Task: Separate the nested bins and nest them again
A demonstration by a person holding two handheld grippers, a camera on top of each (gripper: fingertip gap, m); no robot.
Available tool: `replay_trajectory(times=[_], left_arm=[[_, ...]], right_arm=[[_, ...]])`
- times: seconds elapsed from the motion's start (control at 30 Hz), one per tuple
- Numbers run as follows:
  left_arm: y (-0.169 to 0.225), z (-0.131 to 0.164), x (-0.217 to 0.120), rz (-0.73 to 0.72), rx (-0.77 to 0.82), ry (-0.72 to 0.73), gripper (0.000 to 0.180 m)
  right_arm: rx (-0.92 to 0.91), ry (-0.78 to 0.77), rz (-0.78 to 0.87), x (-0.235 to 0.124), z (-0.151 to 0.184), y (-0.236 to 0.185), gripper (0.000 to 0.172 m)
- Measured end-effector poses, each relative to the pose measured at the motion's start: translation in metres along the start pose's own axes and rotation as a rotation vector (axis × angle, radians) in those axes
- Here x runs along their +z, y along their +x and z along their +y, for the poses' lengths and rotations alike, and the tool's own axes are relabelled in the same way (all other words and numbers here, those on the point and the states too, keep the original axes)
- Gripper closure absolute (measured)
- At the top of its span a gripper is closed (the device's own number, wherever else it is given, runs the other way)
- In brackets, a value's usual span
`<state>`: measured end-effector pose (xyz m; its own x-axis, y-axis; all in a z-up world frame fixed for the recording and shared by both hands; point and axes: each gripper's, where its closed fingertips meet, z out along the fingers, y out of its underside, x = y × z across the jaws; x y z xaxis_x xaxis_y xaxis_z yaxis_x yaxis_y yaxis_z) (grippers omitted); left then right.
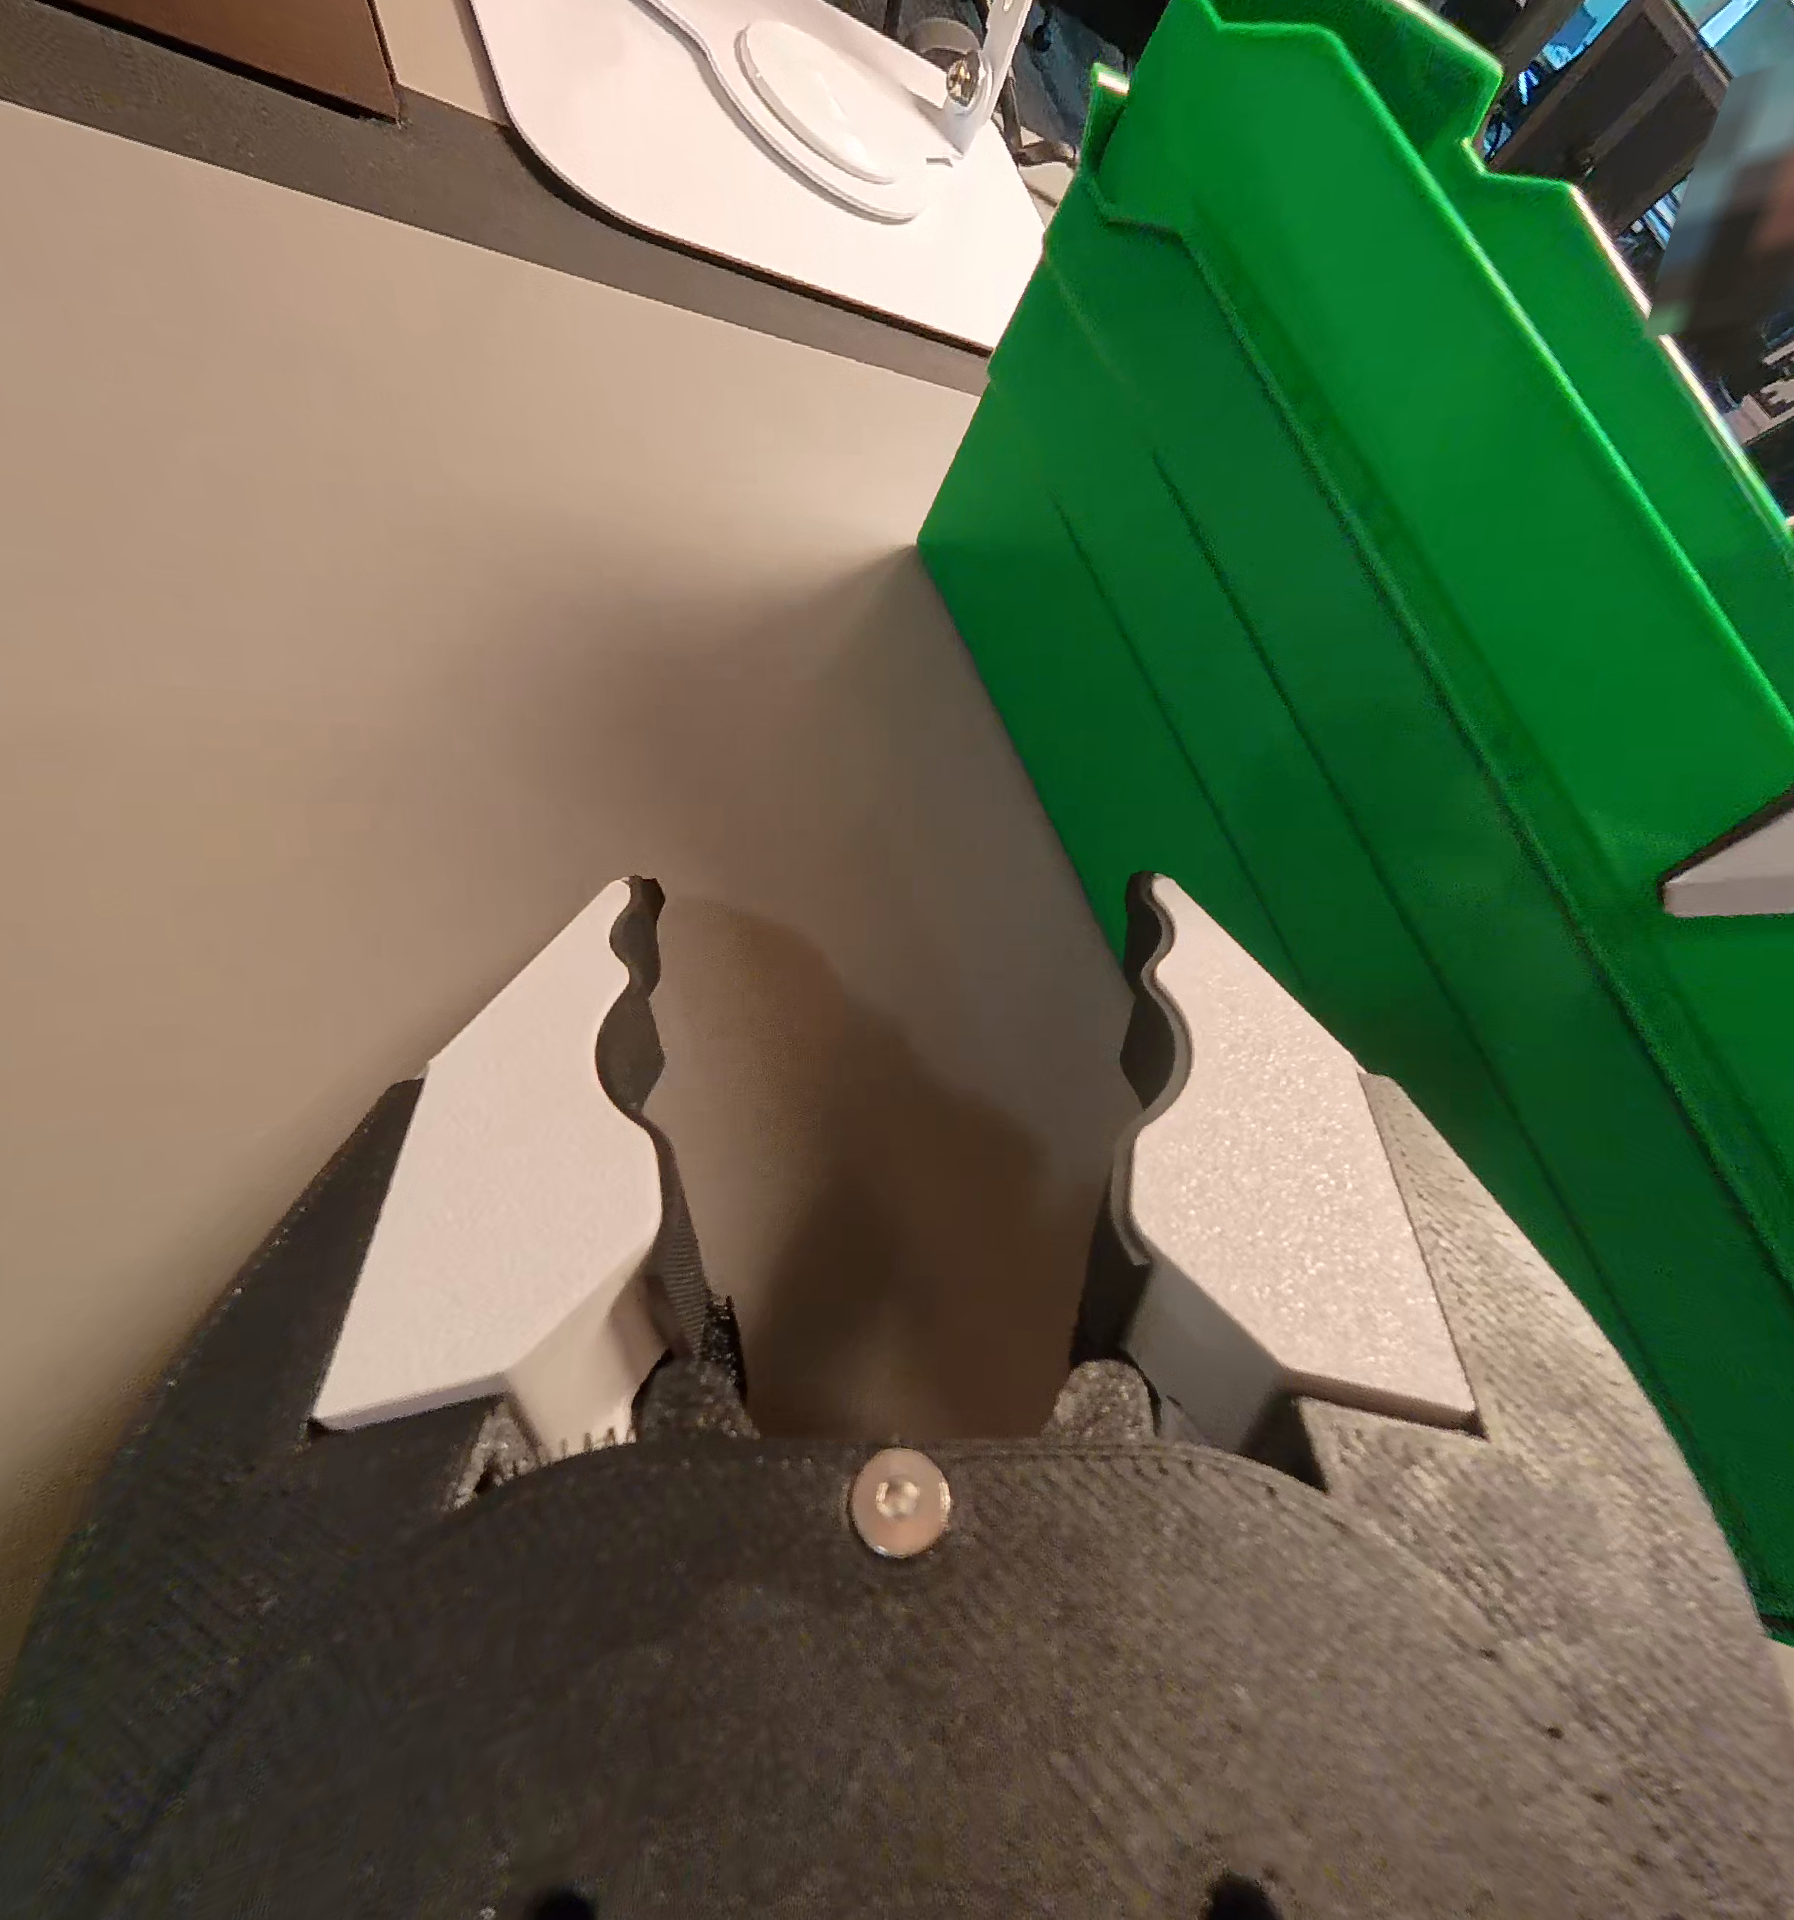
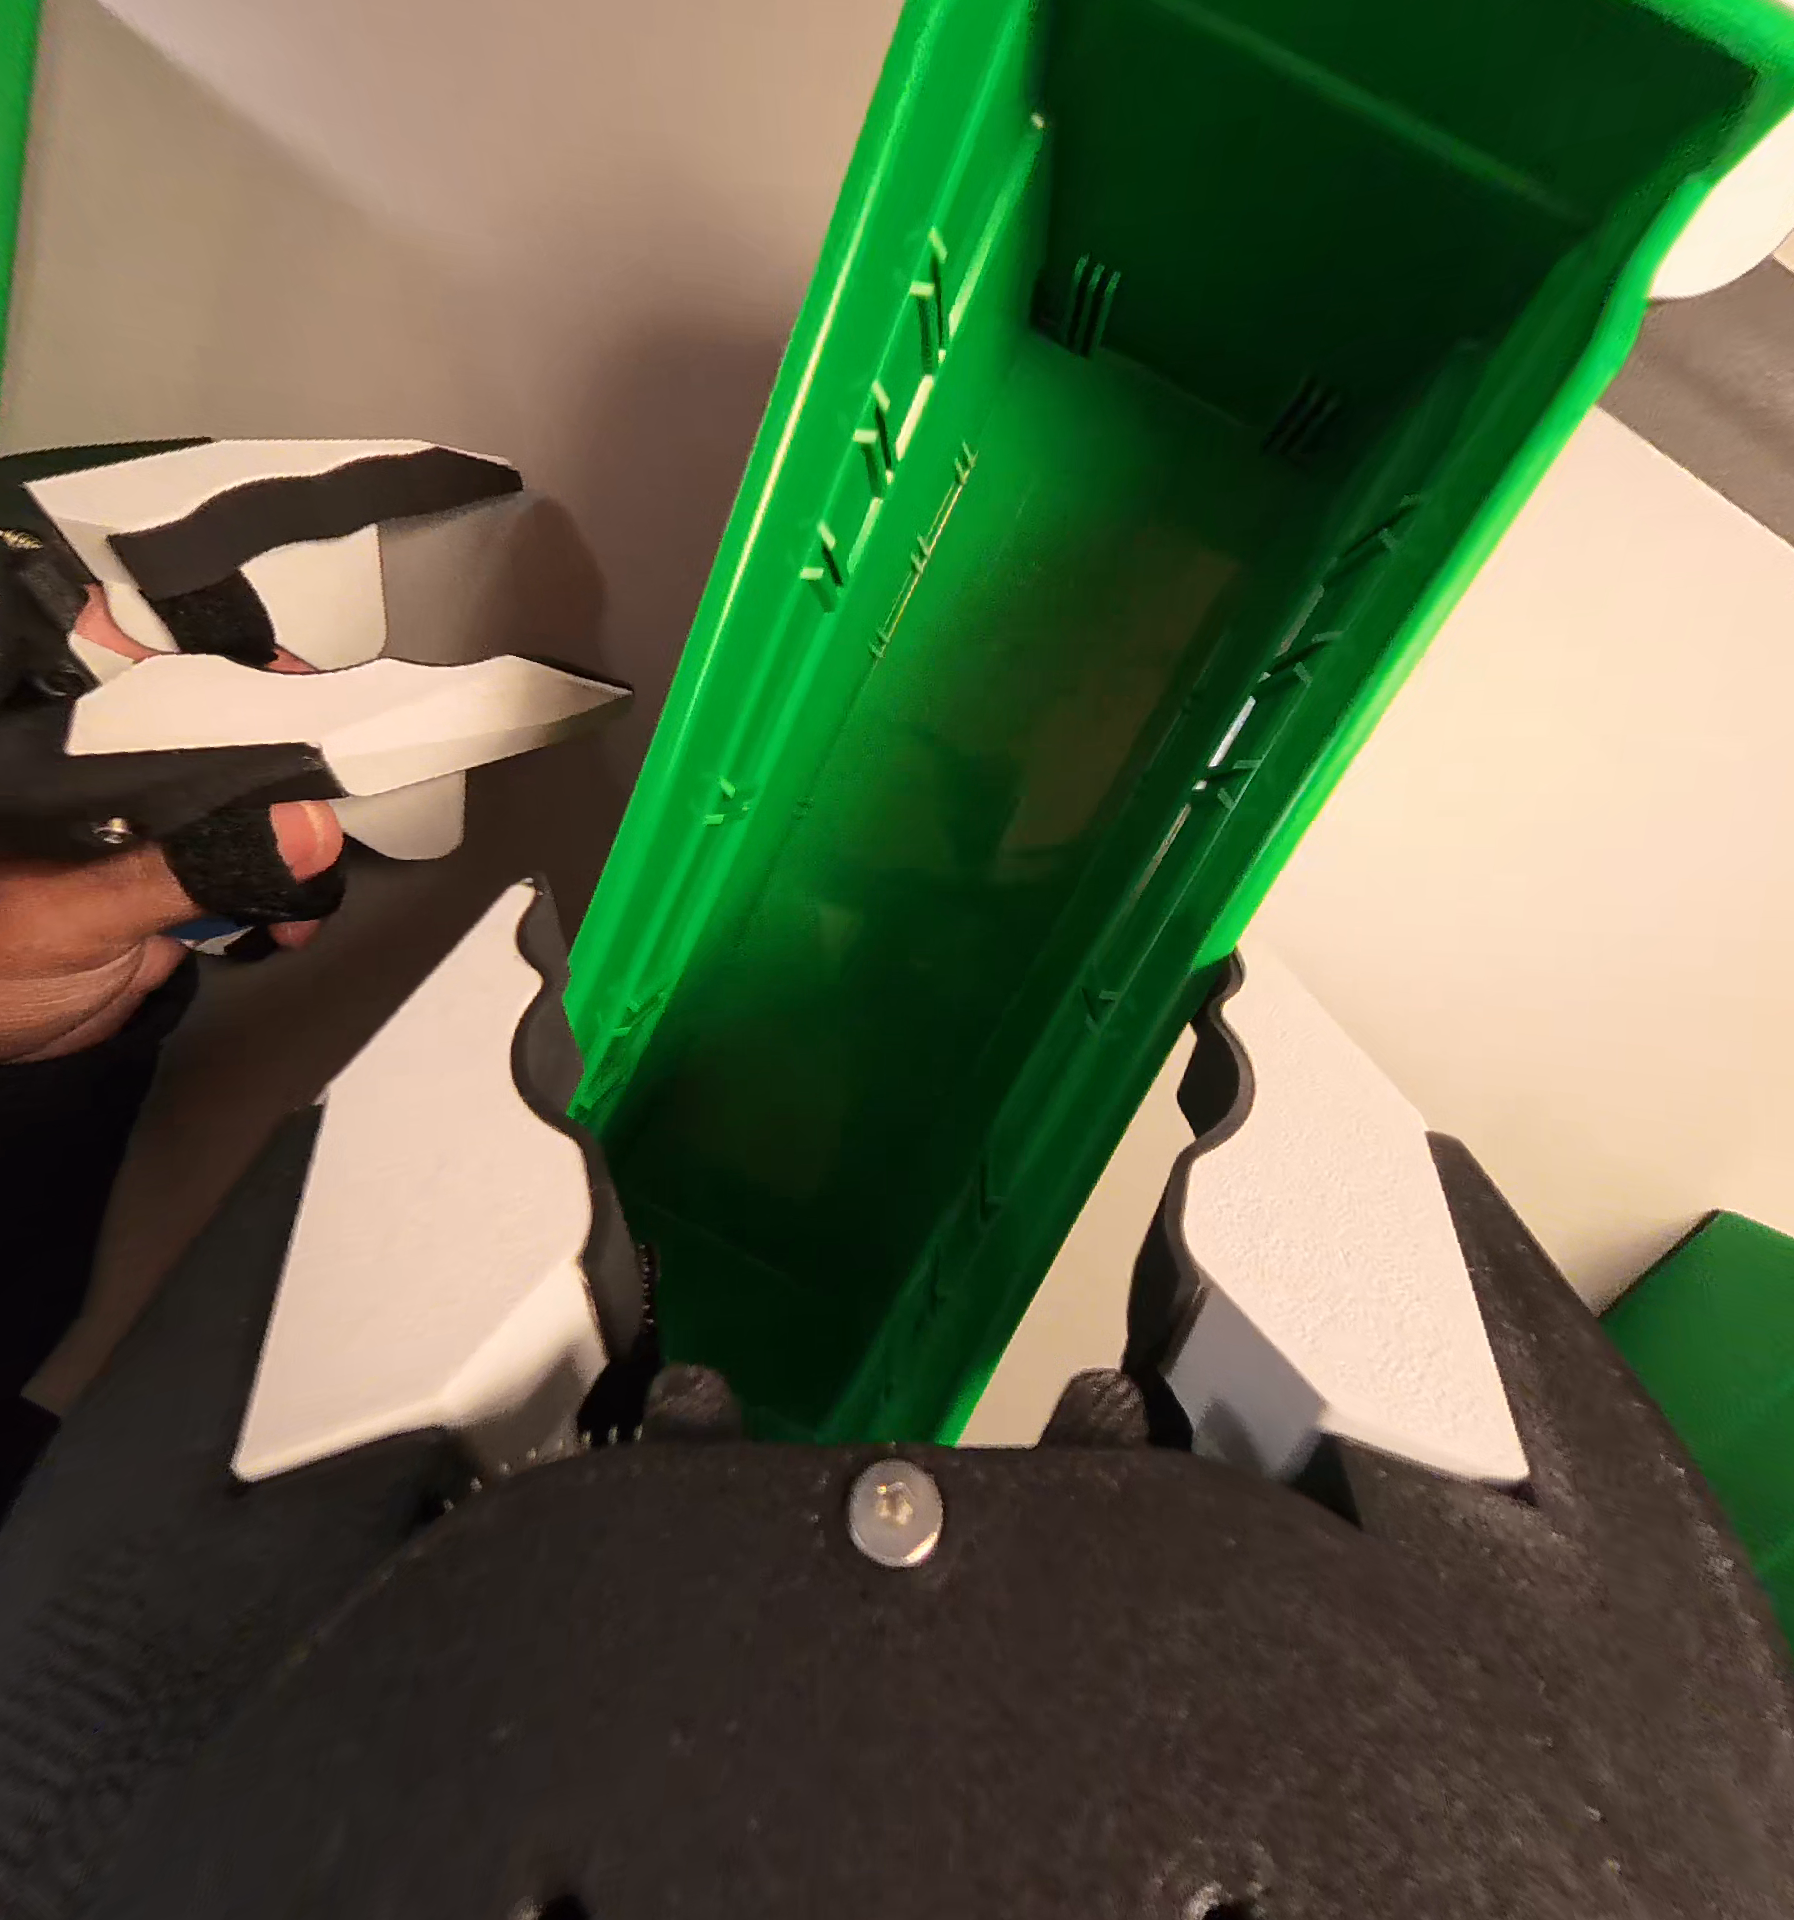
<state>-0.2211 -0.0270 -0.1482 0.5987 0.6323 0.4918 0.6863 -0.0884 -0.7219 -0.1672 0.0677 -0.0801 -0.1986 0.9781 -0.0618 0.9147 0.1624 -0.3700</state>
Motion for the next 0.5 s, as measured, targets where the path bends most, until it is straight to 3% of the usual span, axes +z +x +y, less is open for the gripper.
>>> replay_trajectory(times=[0.23, 0.5], left_arm=[[0.0, 0.0, -0.001, 0.005, -0.007, 0.004, 0.091], [0.0, 0.0, -0.001, 0.007, -0.008, 0.003, 0.091]], right_arm=[[-0.023, 0.011, -0.001, -0.006, 0.0, -0.001, 0.061], [-0.065, 0.017, 0.078, -0.006, 0.005, 0.008, 0.047]])
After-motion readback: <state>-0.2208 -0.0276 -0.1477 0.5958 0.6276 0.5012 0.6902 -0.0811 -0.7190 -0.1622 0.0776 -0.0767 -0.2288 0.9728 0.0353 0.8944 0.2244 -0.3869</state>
